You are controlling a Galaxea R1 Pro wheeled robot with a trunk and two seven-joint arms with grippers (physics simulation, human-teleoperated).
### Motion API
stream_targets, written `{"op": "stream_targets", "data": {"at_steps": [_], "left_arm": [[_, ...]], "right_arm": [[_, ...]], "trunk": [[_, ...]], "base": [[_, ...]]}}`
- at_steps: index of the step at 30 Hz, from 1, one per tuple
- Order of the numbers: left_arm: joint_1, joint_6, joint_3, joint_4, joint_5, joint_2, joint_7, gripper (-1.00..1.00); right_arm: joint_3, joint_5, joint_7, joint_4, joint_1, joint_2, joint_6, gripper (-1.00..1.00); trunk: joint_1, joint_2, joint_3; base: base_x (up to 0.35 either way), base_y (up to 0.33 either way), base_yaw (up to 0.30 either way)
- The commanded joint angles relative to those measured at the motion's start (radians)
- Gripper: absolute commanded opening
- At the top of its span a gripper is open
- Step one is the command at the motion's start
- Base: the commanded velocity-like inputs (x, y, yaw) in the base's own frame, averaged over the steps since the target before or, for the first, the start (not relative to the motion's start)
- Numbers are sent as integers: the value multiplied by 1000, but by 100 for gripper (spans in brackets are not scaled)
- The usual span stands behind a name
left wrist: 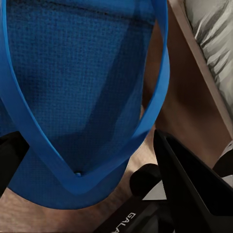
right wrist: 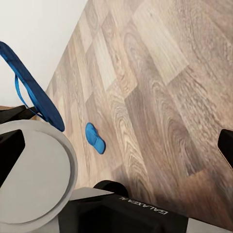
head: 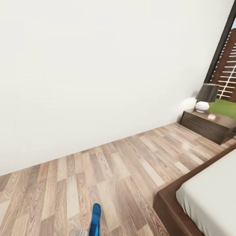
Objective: In the bedroom, move the book from the bed onto either nightstand, and place the two sandals side by side next to the bed.
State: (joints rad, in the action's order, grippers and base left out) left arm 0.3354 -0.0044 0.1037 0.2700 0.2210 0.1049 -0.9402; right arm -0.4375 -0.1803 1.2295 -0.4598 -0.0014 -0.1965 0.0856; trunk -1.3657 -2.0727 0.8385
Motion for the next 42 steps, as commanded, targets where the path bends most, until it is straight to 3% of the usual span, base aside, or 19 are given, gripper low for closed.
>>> {"op": "stream_targets", "data": {"at_steps": [1, 10, 22, 36, 42], "left_arm": [[1, -1, 8, 0, 9, 1, 0, -100], [1, -2, 8, 0, 9, 1, 0, -100], [0, -2, 8, 0, 9, 0, 1, -100], [1, -2, 8, 0, 9, 1, 1, -100], [1, -2, 8, 0, 9, 0, 1, -100]], "right_arm": [[-1, -3, 4, 0, 0, 0, 9, 100], [-1, -2, 0, -1, 0, 0, 8, 100], [-1, -1, 4, -1, 0, 0, 8, 100], [-1, 0, 1, -1, 0, 0, 8, 100], [-1, 0, 4, -1, 0, 0, 8, 100]], "trunk": [[0, 0, 1], [0, 0, 1], [0, 0, 1], [0, 0, 1], [0, 0, 1]], "base": [[265, 0, 1], [52, 0, 0], [288, -55, 4], [52, -9, 258], [236, 0, 65]]}}
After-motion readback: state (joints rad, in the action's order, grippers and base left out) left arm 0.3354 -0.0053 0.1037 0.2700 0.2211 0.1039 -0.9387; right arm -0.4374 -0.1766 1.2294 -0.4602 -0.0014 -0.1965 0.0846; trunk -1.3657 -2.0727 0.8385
